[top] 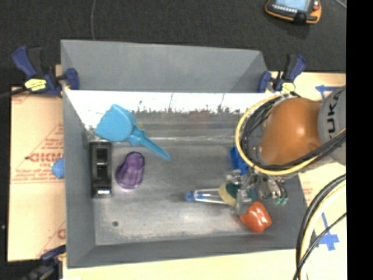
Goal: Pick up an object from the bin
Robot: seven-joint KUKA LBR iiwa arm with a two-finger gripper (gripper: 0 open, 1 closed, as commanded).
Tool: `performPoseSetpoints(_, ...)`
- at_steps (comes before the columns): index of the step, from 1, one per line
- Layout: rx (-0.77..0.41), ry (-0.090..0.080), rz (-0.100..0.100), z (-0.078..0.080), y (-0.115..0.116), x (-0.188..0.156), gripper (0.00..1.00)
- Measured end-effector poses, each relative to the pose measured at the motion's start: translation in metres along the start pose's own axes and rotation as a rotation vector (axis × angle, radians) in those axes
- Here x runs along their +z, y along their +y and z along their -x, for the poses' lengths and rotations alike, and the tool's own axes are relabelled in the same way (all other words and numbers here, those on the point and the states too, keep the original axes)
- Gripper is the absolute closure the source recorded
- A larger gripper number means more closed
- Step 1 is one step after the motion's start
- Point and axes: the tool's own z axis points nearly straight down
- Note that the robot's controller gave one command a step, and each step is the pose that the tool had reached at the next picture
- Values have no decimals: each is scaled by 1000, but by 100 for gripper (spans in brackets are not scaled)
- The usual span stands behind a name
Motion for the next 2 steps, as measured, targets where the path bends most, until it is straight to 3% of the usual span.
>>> performPoseSetpoints(2, 5, -6, -2, 2, -1, -50, 100)
